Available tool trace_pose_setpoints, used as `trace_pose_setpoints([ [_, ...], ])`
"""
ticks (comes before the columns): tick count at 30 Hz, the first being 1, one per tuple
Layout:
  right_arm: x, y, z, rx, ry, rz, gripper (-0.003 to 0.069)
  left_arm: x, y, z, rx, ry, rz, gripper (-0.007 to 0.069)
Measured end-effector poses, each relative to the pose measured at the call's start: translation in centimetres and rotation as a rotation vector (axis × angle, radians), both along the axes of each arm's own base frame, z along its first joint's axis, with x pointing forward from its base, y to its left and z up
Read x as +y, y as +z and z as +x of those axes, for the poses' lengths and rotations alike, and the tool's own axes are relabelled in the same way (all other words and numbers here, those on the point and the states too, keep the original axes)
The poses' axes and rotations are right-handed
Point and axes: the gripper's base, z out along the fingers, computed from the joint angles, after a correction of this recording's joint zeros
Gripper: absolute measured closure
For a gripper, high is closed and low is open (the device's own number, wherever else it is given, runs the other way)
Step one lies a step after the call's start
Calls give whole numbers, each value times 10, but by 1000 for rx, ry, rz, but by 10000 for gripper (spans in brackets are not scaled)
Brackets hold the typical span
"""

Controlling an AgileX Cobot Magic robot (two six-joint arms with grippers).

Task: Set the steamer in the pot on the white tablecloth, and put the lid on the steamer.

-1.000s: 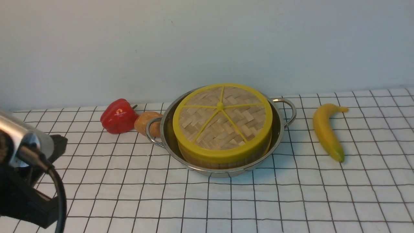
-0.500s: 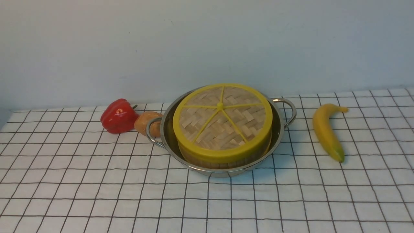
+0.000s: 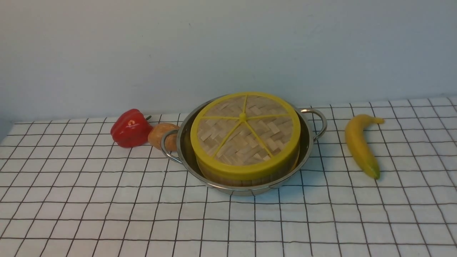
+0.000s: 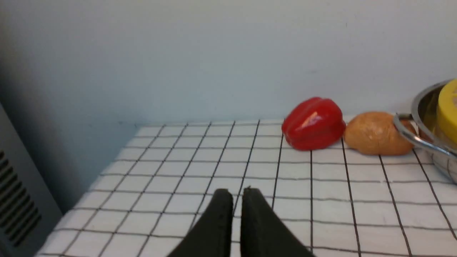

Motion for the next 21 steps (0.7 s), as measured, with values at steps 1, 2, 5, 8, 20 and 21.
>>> trace_pose_setpoints([
  [1, 0, 0, 0, 0, 0, 0, 419, 0, -2, 0, 0, -2, -3, 585],
  [2, 0, 0, 0, 0, 0, 0, 419, 0, -7, 2, 2, -5, -12, 580],
  [5, 0, 0, 0, 0, 0, 0, 419, -1, -14, 3, -7, -14, -21, 567],
  [8, 0, 0, 0, 0, 0, 0, 419, -1, -17, 4, -2, -15, -24, 558],
  [20, 0, 0, 0, 1, 0, 1, 419, -7, -24, 3, 67, -74, -41, 540],
  [21, 0, 0, 0, 1, 0, 1, 419, -7, -24, 3, 74, -79, -23, 539],
])
